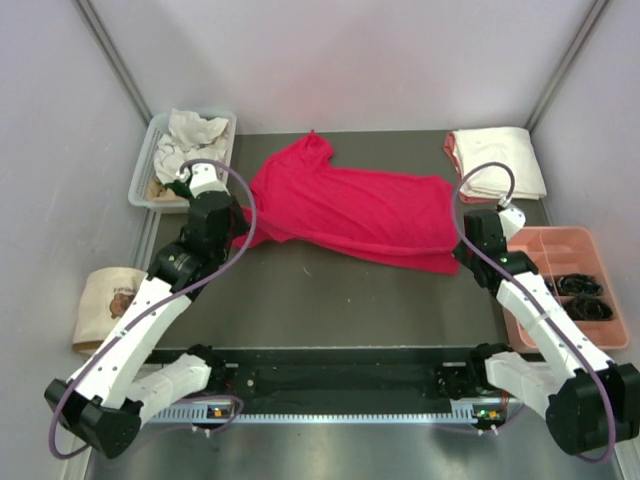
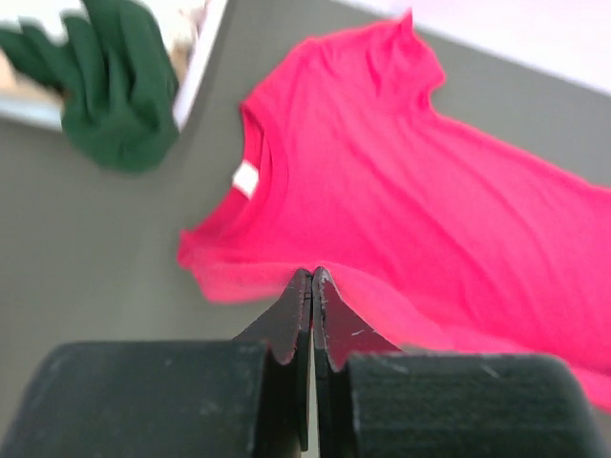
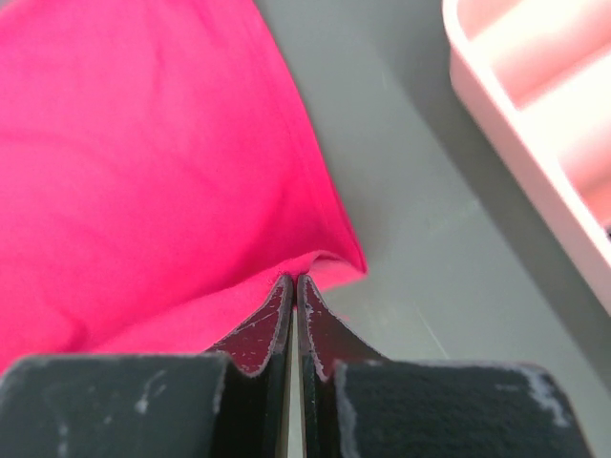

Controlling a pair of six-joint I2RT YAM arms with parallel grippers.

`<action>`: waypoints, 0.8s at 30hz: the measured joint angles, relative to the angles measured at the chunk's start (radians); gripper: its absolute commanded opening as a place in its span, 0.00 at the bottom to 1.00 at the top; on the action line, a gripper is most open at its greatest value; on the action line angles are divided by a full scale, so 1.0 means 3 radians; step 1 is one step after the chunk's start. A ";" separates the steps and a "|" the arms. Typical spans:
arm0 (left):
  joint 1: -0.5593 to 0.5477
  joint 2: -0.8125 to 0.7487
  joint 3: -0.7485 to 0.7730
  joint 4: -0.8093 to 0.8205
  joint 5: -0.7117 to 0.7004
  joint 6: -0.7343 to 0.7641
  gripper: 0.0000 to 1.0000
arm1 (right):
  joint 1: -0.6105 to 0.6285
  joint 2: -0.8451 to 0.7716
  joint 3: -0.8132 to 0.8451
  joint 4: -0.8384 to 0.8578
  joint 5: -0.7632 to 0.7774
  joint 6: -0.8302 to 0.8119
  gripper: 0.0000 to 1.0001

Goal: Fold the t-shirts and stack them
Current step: Fold the flattened tshirt in 1/3 of the way

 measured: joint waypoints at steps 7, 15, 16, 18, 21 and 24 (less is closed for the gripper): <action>0.0000 -0.0393 -0.0443 -0.0534 0.0280 -0.0309 0.00 | 0.0001 -0.0476 -0.0351 -0.0387 -0.0326 0.0053 0.00; -0.0004 -0.0676 -0.0774 -0.0898 0.0595 -0.0577 0.00 | 0.0001 -0.0899 -0.0455 -0.0753 -0.0579 0.0137 0.00; -0.0005 -0.0692 -0.0786 -0.0908 0.0610 -0.0594 0.00 | 0.0001 -0.0959 -0.0455 -0.0791 -0.0605 0.0142 0.00; -0.0010 -0.0706 -0.0809 -0.0922 0.0642 -0.0633 0.00 | 0.0001 -0.1063 -0.0459 -0.0867 -0.0640 0.0155 0.00; -0.0013 -0.0696 -0.0825 -0.0928 0.0665 -0.0652 0.00 | 0.0001 -0.1167 -0.0510 -0.0933 -0.0680 0.0168 0.00; -0.0014 -0.0628 -0.0825 -0.0896 0.0637 -0.0645 0.00 | 0.0001 -0.1195 -0.0586 -0.0950 -0.0671 0.0196 0.00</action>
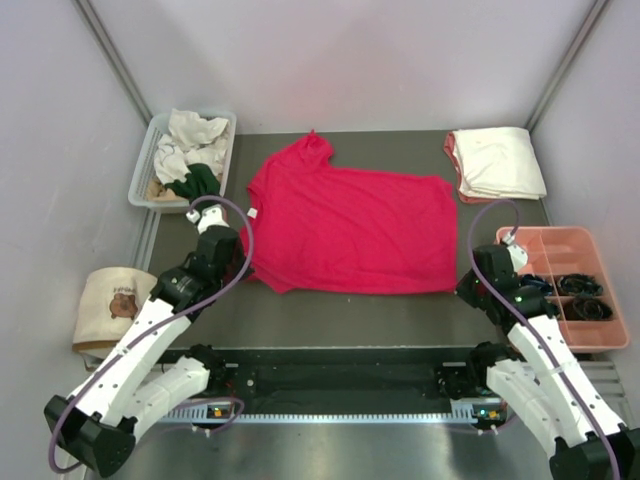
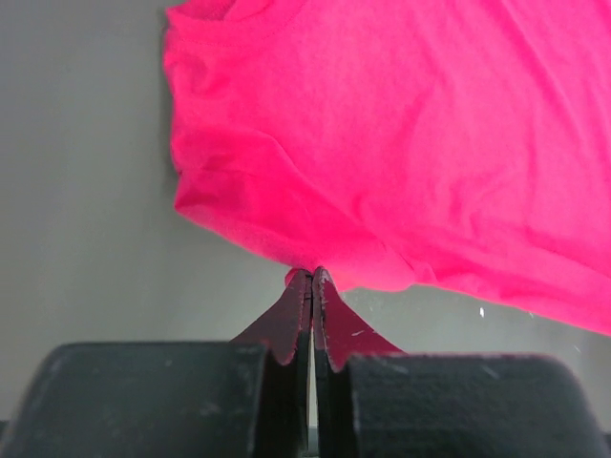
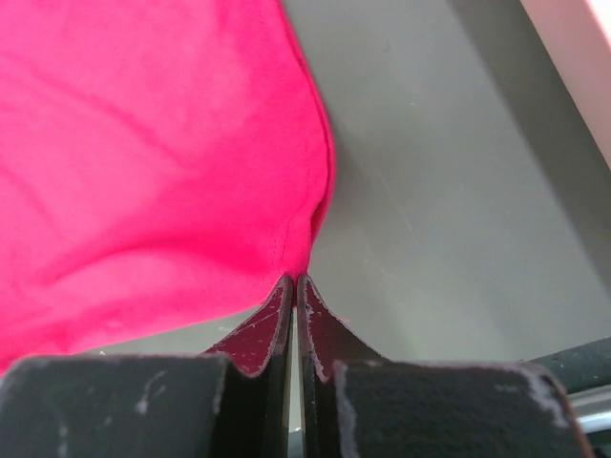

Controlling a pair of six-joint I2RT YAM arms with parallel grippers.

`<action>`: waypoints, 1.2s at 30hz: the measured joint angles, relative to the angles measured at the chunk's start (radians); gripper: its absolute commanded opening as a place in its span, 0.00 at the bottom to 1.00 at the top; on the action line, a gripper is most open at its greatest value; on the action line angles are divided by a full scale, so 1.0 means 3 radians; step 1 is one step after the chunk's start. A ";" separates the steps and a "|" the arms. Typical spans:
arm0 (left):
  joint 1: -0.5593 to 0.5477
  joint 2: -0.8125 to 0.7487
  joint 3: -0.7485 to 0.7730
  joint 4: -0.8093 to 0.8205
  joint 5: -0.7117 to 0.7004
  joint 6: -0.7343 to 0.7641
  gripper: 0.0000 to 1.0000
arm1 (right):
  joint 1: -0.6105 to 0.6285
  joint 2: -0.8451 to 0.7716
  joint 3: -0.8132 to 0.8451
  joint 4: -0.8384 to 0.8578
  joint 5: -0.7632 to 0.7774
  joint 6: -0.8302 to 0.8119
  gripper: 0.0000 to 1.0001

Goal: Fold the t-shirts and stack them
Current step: Fold the flattened tshirt in 1/3 of the way

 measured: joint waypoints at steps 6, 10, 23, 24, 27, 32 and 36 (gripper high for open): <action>0.0000 0.0328 0.0081 0.0163 -0.0223 0.0113 0.00 | 0.0000 0.0200 -0.0065 0.0079 0.0154 0.0036 0.00; 0.0000 0.0651 0.0268 0.0413 -0.0334 0.0215 0.00 | 0.0000 0.0656 -0.0042 0.0312 0.0202 0.0023 0.00; 0.0043 0.1671 0.0903 0.1086 -0.0591 0.0581 0.00 | 0.0000 0.1485 0.0337 0.0815 0.0361 -0.0084 0.00; 0.0062 0.1691 0.0918 0.1102 -0.0599 0.0604 0.00 | -0.0001 0.1502 0.0364 0.0819 0.0398 -0.0098 0.00; 0.0117 0.1746 0.0982 0.1138 -0.0610 0.0668 0.00 | -0.0003 0.1559 0.0418 0.0833 0.0481 -0.0128 0.00; 0.0201 0.1818 0.1082 0.1195 -0.0632 0.0746 0.00 | -0.0024 0.1652 0.0421 0.0849 0.0589 -0.0154 0.00; 0.0251 0.1904 0.1150 0.1249 -0.0633 0.0799 0.00 | -0.0107 0.1659 0.0421 0.0876 0.0608 -0.0187 0.00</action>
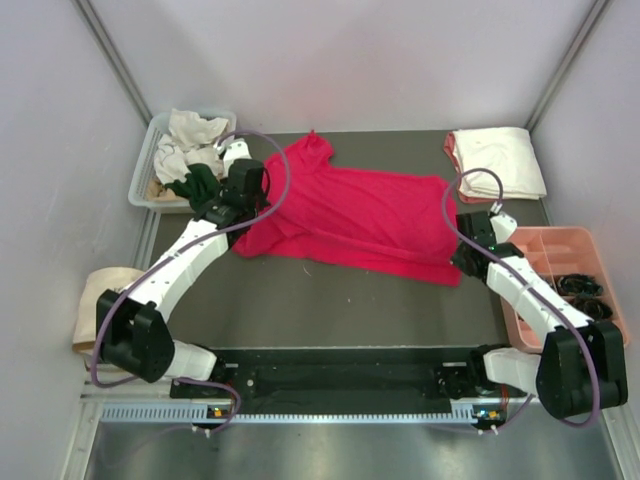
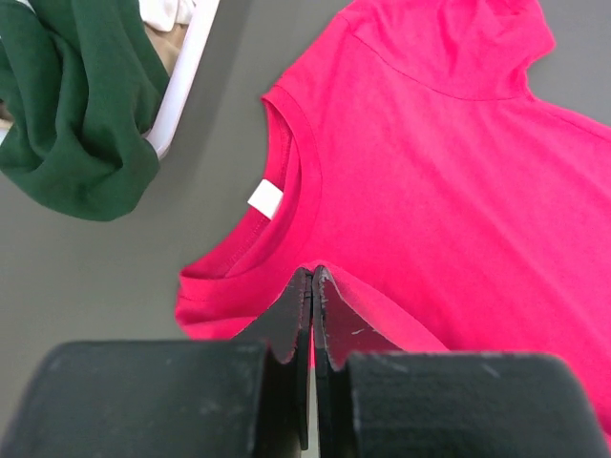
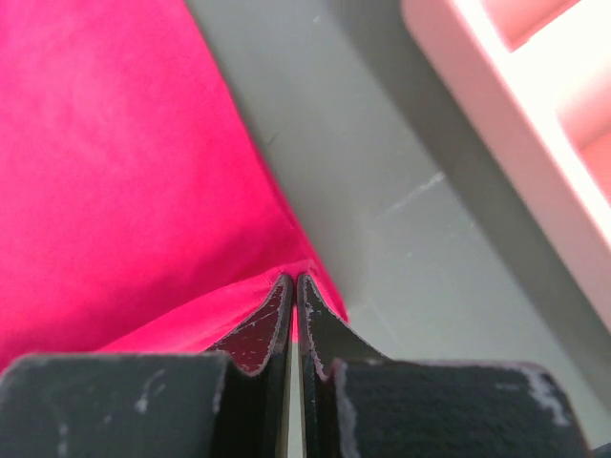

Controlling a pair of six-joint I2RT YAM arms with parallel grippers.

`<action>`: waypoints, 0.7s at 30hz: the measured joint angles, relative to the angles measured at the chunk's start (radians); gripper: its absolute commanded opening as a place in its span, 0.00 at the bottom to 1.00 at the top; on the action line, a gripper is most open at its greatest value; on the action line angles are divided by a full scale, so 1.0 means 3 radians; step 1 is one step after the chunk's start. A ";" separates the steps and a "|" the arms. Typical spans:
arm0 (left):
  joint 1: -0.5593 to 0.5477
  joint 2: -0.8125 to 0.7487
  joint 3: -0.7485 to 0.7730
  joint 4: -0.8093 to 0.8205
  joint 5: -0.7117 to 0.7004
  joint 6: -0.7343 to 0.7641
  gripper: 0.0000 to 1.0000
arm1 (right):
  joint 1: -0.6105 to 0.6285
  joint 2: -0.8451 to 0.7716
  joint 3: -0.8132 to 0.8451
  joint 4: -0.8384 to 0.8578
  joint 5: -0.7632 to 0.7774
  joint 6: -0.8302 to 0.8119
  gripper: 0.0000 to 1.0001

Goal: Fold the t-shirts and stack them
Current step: Fold the flattened tshirt in 1/3 of the way

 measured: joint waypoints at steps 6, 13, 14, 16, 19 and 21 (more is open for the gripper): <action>0.0032 0.0126 0.0036 0.0022 0.0013 0.0032 0.00 | -0.0153 0.0001 0.0000 0.0031 0.0003 -0.0074 0.00; 0.0033 0.0245 0.0078 0.0070 0.0038 0.0056 0.00 | -0.0174 0.0196 0.0001 0.0114 -0.0008 -0.0134 0.00; 0.0036 0.0266 0.0088 0.0080 0.0039 0.0060 0.00 | -0.0174 0.0239 0.0001 0.0128 -0.0010 -0.0140 0.00; 0.0042 0.0292 0.0099 0.0089 0.0042 0.0070 0.00 | -0.0174 0.0309 0.0010 0.0146 -0.0018 -0.0146 0.00; 0.0060 0.0328 0.0127 0.0089 0.0050 0.0083 0.00 | -0.0175 0.0416 0.0079 0.0189 -0.0020 -0.0156 0.00; 0.0071 0.0341 0.0141 0.0092 0.0050 0.0085 0.00 | -0.0177 0.0468 0.0125 0.0229 -0.0022 -0.0170 0.00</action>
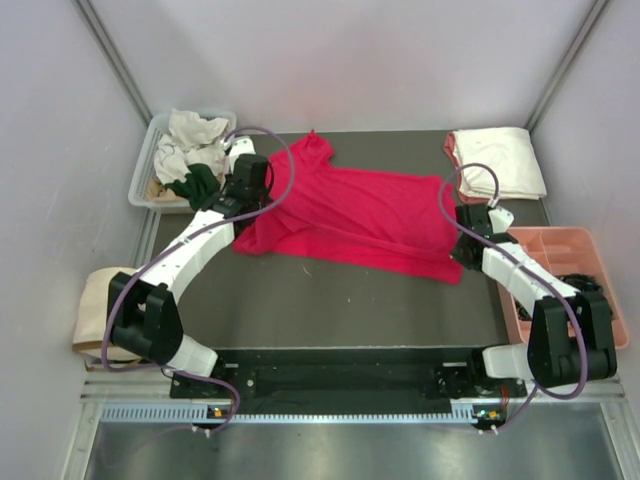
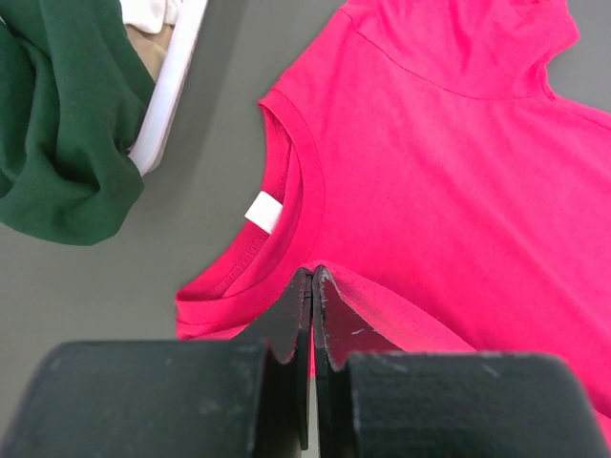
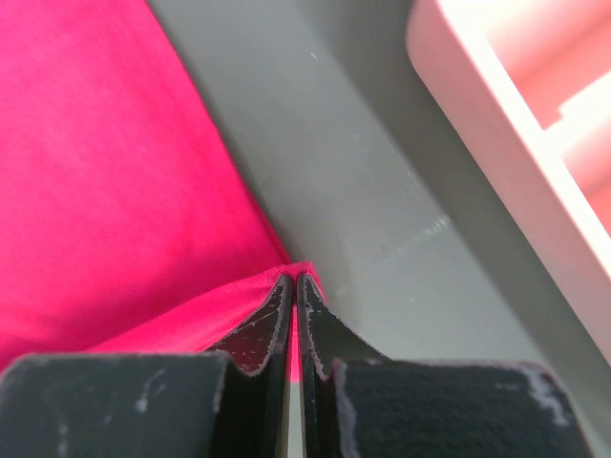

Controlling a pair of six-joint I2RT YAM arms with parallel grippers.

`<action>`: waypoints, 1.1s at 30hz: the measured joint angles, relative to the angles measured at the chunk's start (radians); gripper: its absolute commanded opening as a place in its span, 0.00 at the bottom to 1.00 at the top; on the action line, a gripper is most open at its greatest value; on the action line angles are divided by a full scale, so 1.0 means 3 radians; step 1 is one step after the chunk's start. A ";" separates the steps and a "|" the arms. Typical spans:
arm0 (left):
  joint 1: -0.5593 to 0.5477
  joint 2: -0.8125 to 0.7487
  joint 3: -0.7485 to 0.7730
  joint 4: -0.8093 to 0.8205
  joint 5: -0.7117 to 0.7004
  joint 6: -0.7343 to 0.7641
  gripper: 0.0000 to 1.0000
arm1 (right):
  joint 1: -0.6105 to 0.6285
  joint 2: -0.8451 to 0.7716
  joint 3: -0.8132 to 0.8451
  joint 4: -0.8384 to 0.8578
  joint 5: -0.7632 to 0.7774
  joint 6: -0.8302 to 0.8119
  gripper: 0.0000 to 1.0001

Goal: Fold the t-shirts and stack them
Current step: Fold the flattened tshirt in 1/3 of the way

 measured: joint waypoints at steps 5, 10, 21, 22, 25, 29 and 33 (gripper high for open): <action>0.0029 0.0000 0.0014 0.0000 -0.0001 0.0009 0.00 | 0.0000 0.0094 0.0130 0.0056 -0.0001 -0.0013 0.00; 0.0062 0.0000 0.0015 -0.0001 -0.0001 0.0011 0.00 | -0.0001 0.0272 0.0285 0.0095 -0.0014 -0.0032 0.00; 0.0072 0.0000 0.0015 0.0000 0.0000 0.0011 0.00 | -0.0001 0.0559 0.0381 0.0203 -0.0057 -0.0034 0.00; 0.0072 0.0000 0.0015 0.0000 0.0000 0.0011 0.00 | -0.0001 0.0572 0.0381 0.0212 -0.0062 -0.0033 0.00; 0.0072 0.0000 0.0015 0.0000 0.0000 0.0011 0.00 | -0.0001 0.0612 0.0388 0.0216 -0.0081 -0.0034 0.00; 0.0072 0.0000 0.0015 0.0001 0.0001 0.0010 0.00 | -0.0001 0.0662 0.0403 0.0233 -0.0095 -0.0034 0.06; 0.0072 0.0024 0.0015 0.0018 0.0005 0.0010 0.00 | -0.0001 0.0731 0.0444 0.0230 -0.0109 -0.0033 0.34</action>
